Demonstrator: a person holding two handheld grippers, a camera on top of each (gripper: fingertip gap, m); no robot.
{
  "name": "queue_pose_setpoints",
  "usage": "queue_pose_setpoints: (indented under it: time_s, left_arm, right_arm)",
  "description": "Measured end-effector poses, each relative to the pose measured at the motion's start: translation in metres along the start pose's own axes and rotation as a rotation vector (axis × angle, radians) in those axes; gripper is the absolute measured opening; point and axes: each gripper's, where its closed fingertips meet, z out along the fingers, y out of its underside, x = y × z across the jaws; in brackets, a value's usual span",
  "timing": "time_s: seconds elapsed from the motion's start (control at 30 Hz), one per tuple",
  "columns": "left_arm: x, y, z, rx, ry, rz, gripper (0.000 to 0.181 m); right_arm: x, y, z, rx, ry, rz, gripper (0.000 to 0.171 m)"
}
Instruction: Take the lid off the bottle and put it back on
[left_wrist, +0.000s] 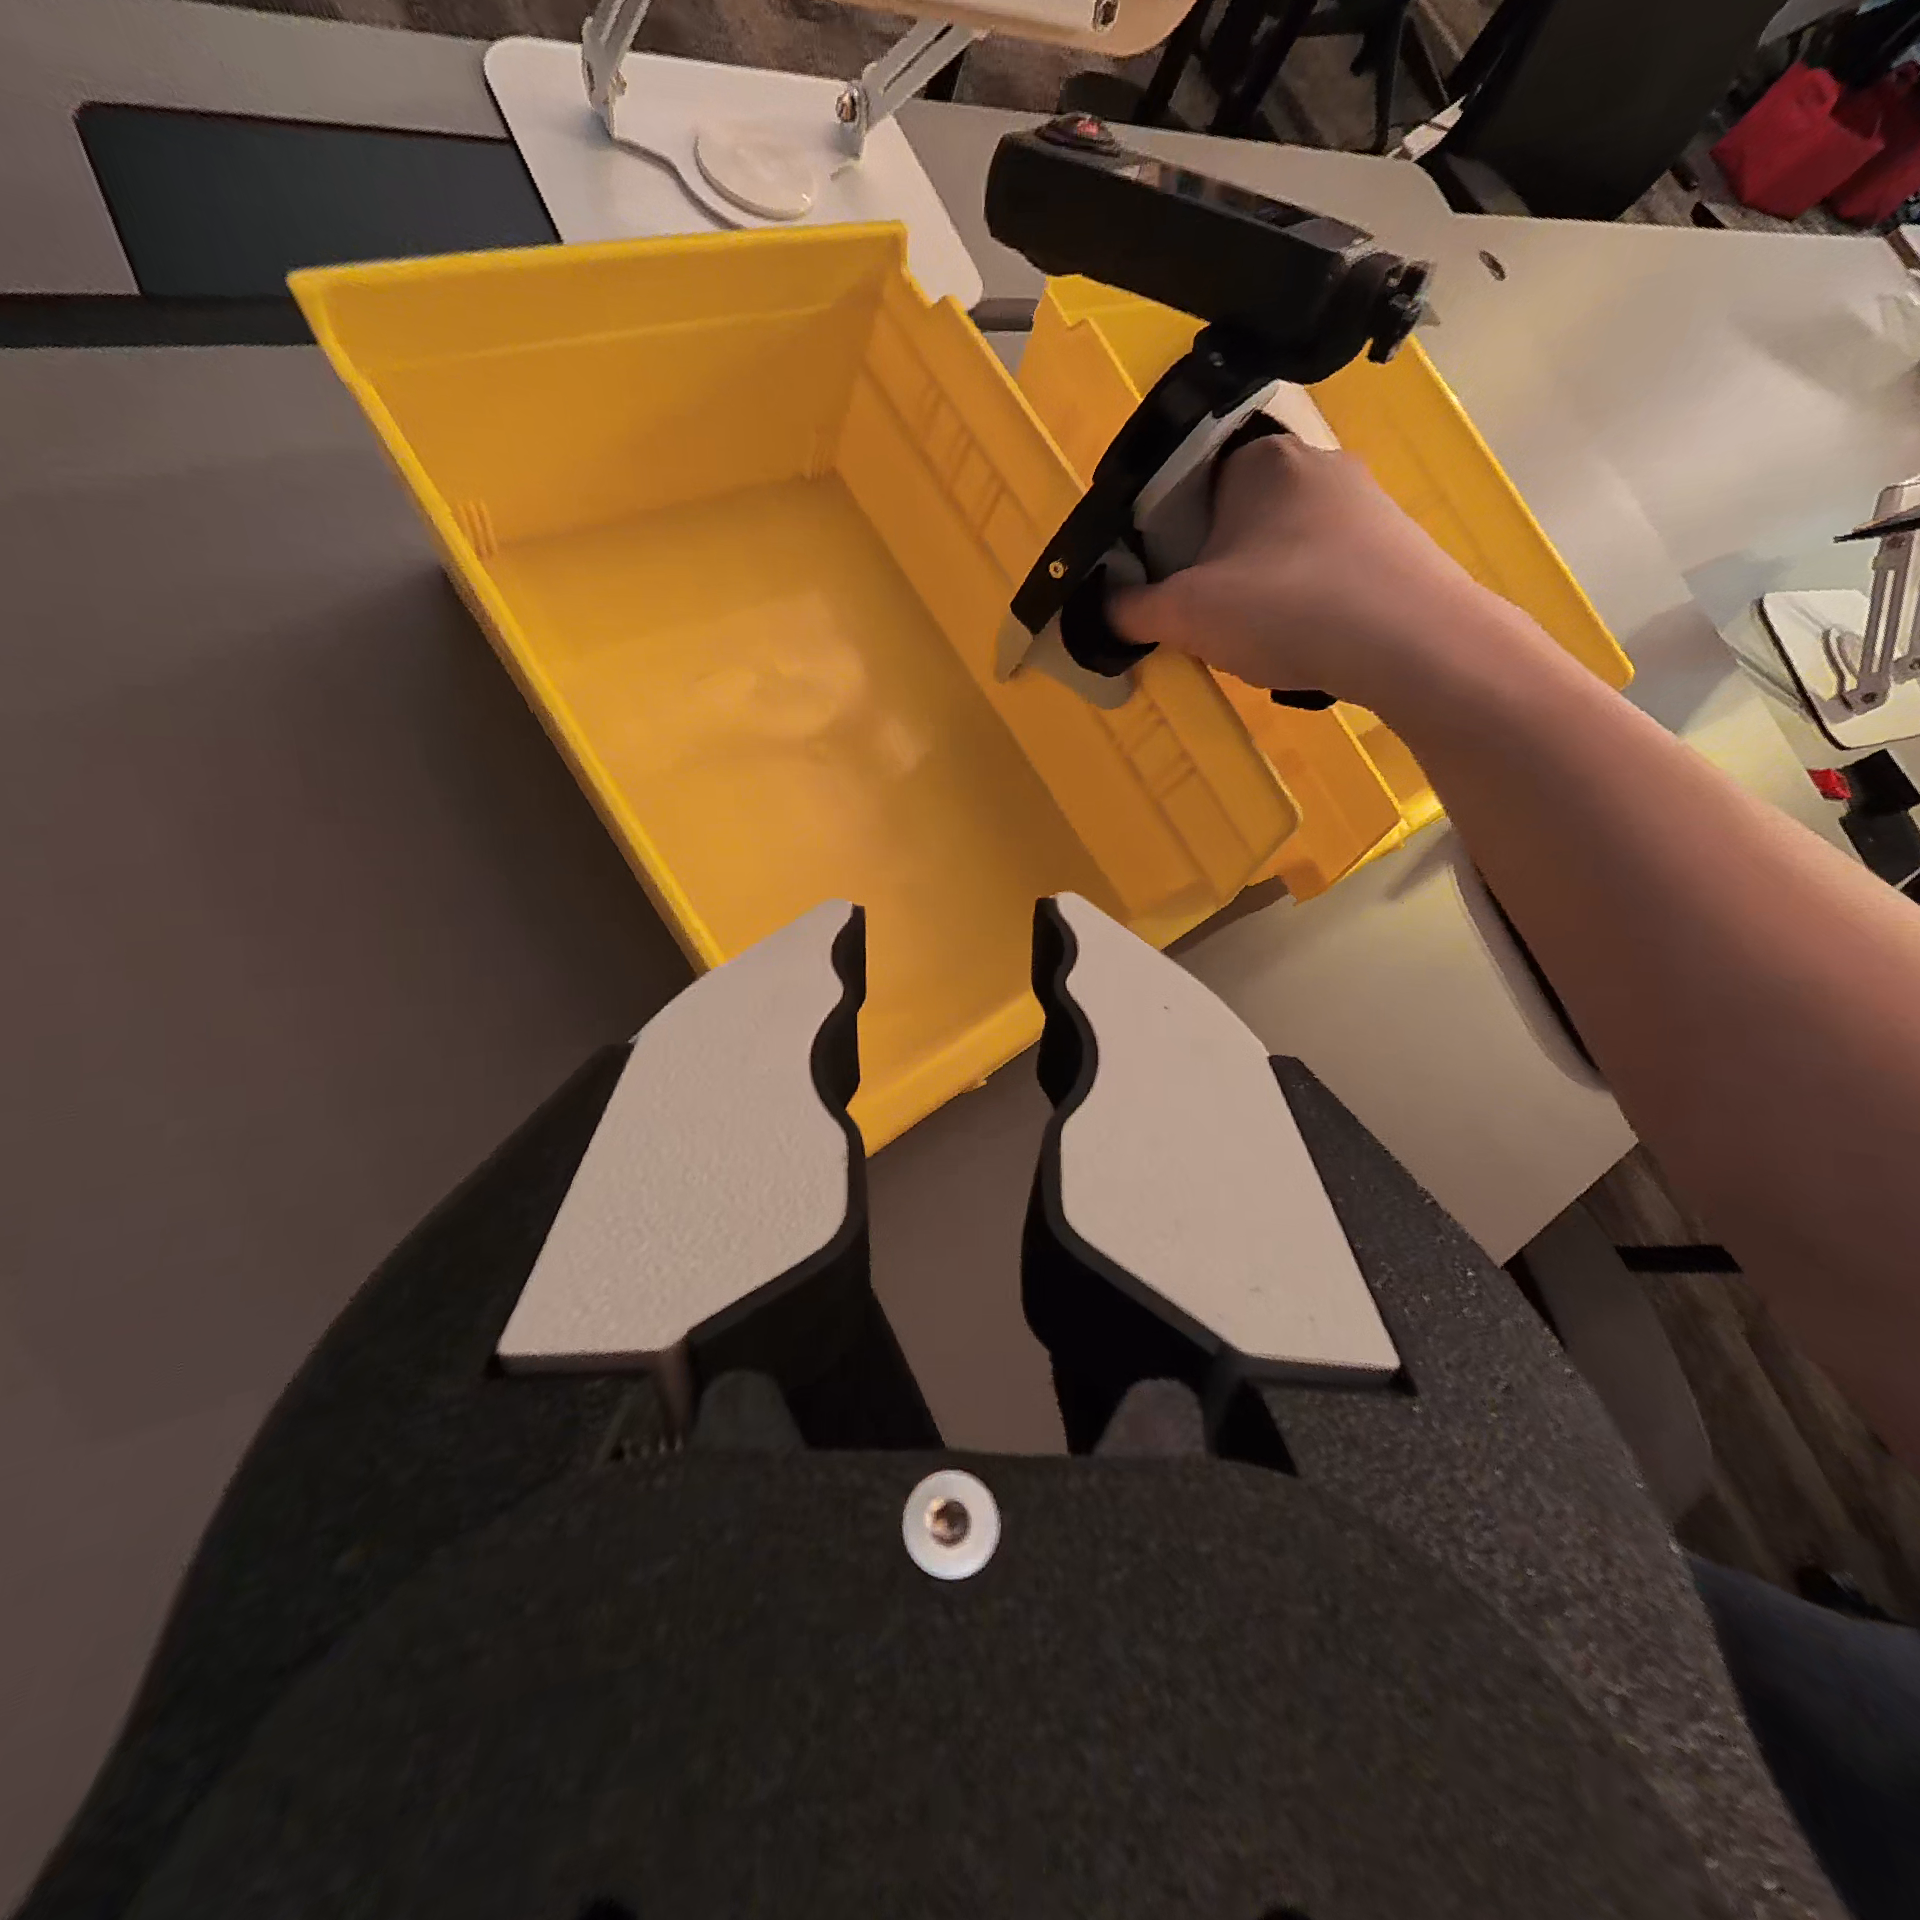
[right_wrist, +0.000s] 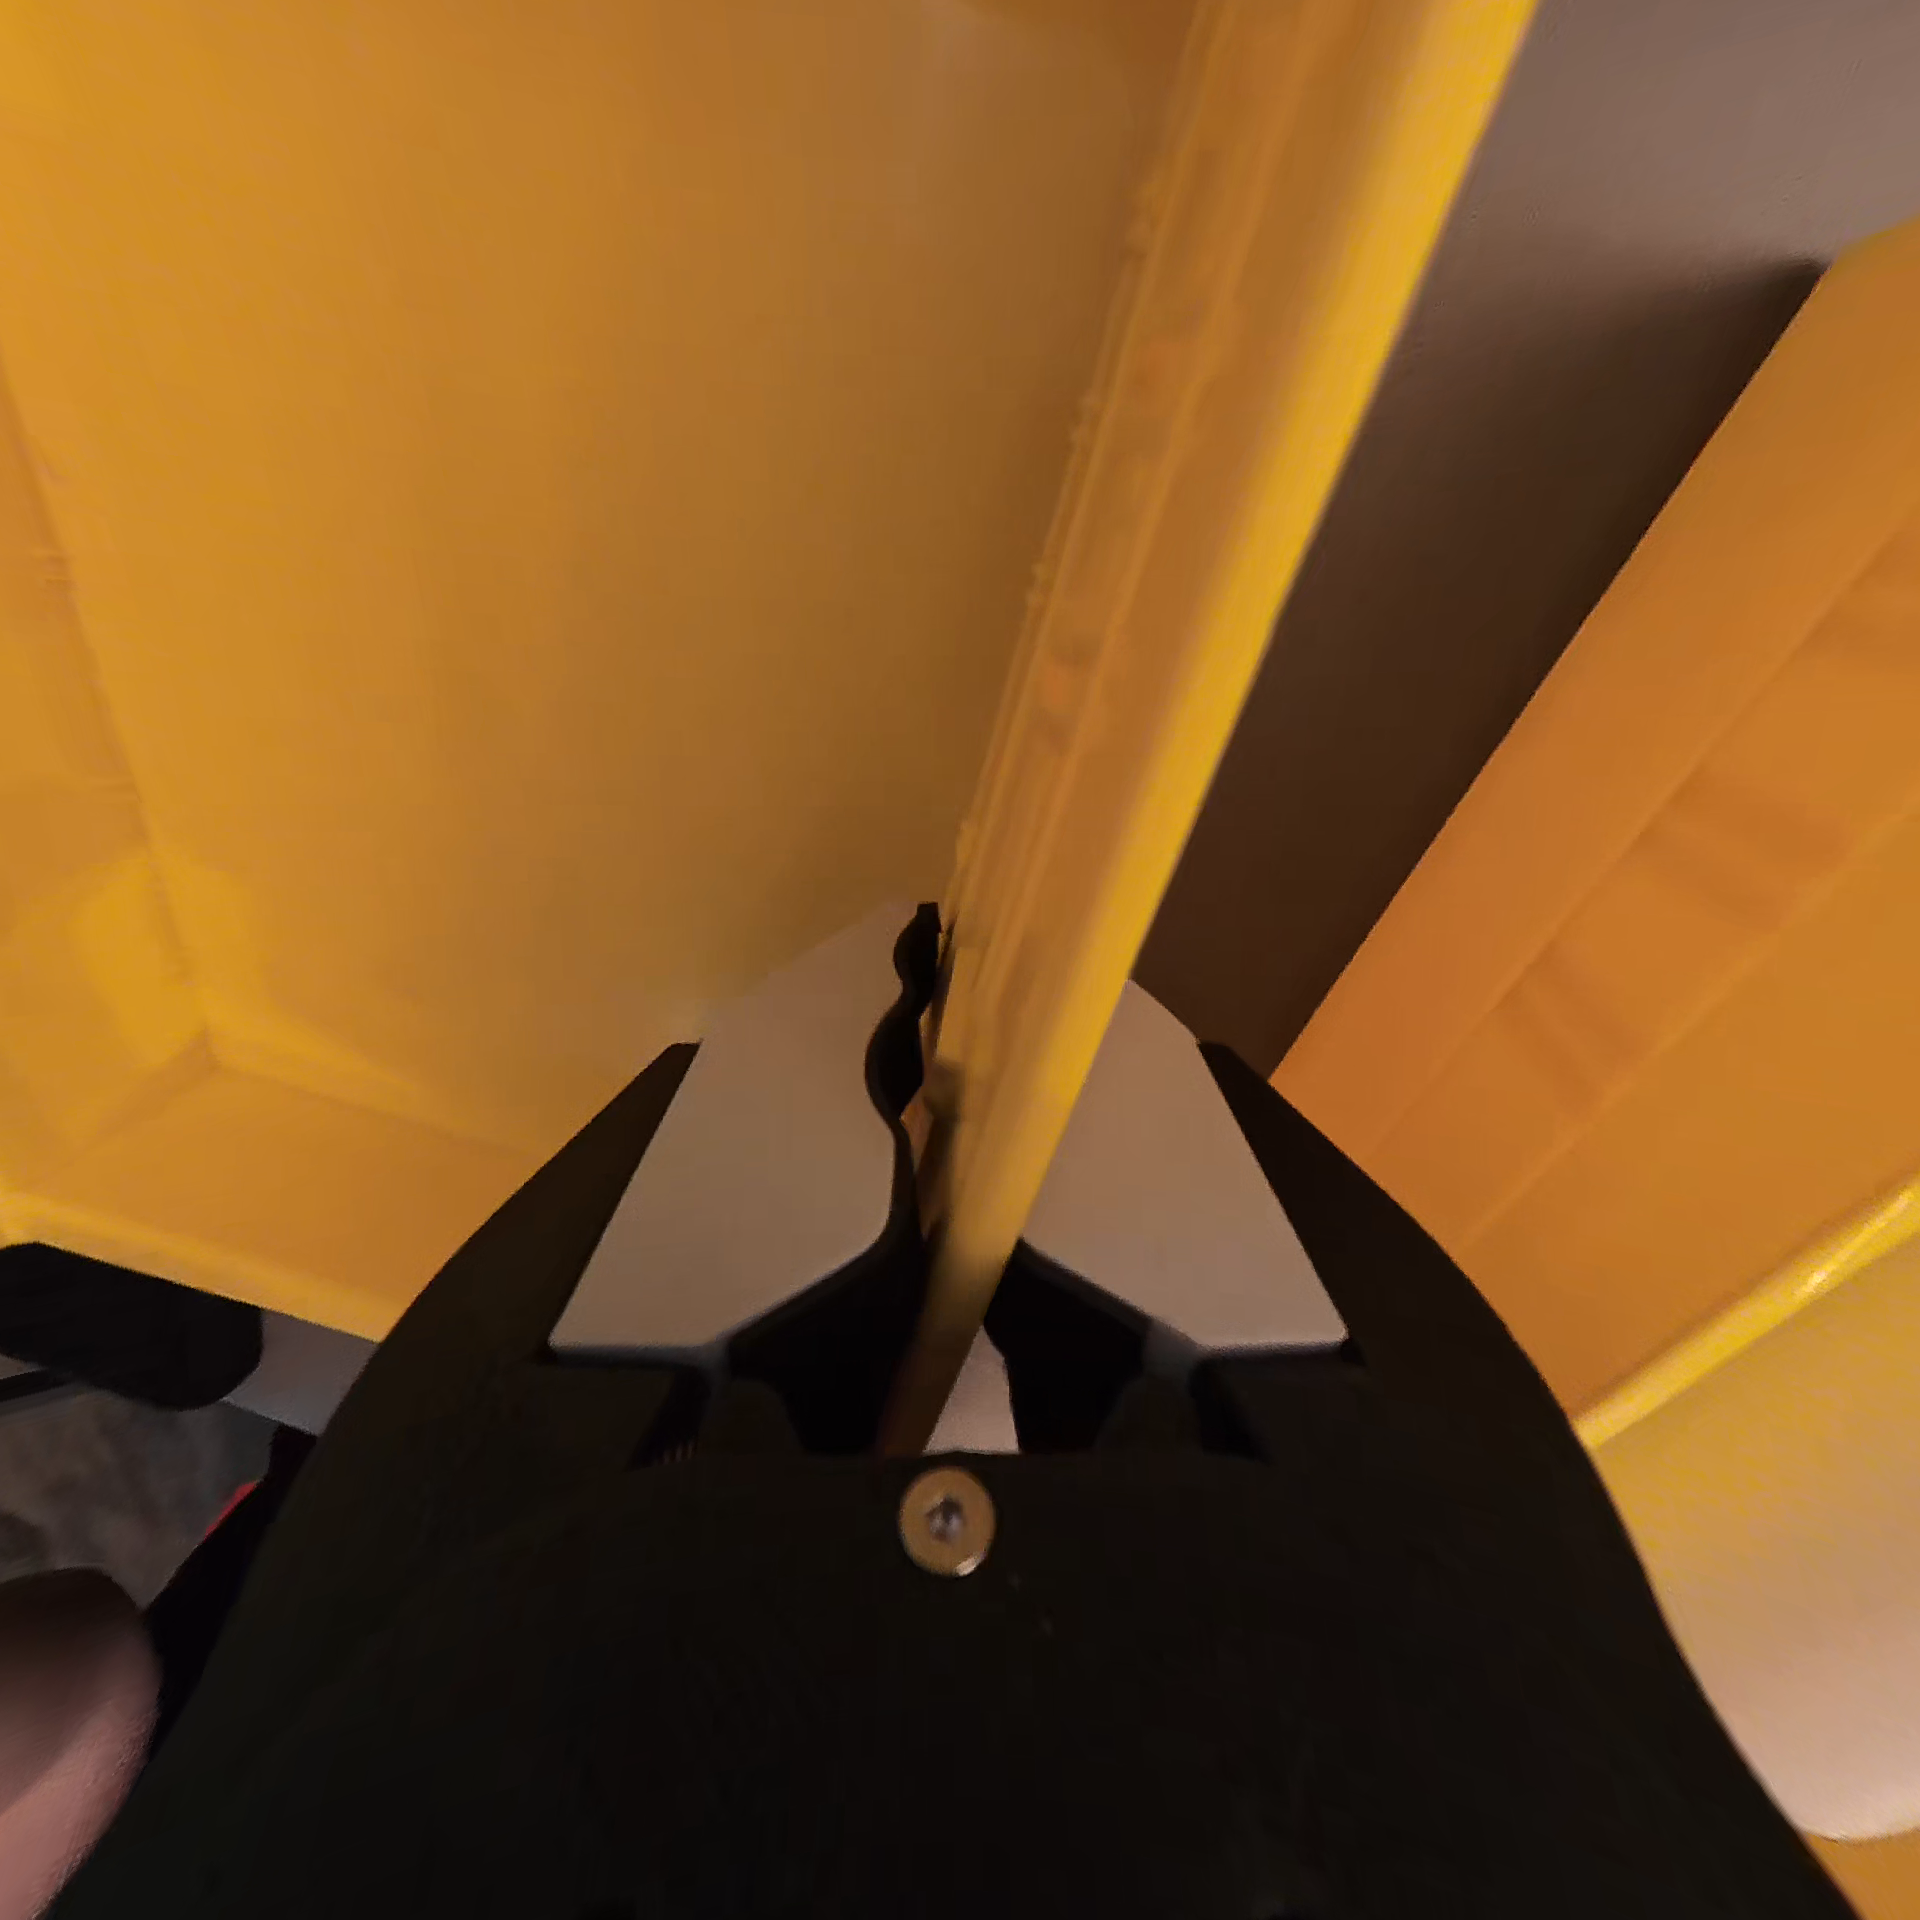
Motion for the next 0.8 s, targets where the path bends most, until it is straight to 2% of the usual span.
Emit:
queue_pose_setpoints:
  time_s: [0.13,0.27,0.37,0.47,0.53,0.63,0.8]
  left_arm:
    - [0.010,-0.005,-0.013,0.042,0.006,0.010,0.030]
    - [0.027,-0.021,-0.041,0.132,0.018,0.027,0.030]
    - [0.043,-0.034,-0.067,0.196,0.015,0.037,0.033]
    - [0.055,-0.041,-0.089,0.219,-0.016,0.042,0.044]
    - [0.064,-0.044,-0.097,0.219,-0.015,0.054,0.052]
    - [0.078,-0.051,-0.097,0.243,-0.015,0.091,0.054]
    - [0.090,-0.056,-0.054,0.185,0.010,0.108,0.055]
  right_arm:
    - [-0.003,0.005,-0.007,-0.053,-0.026,0.018,0.005]
    - [-0.015,0.014,-0.031,-0.132,-0.116,0.027,0.005]
    - [-0.018,0.005,-0.065,-0.085,-0.153,0.003,0.005]
    - [-0.002,0.002,-0.113,-0.034,-0.156,-0.027,0.005]
    - [0.024,0.007,-0.147,-0.005,-0.144,-0.022,0.005]
    - [0.088,0.025,-0.196,0.052,-0.098,0.035,0.005]
    - [0.223,0.092,-0.247,0.108,0.013,0.240,0.005]
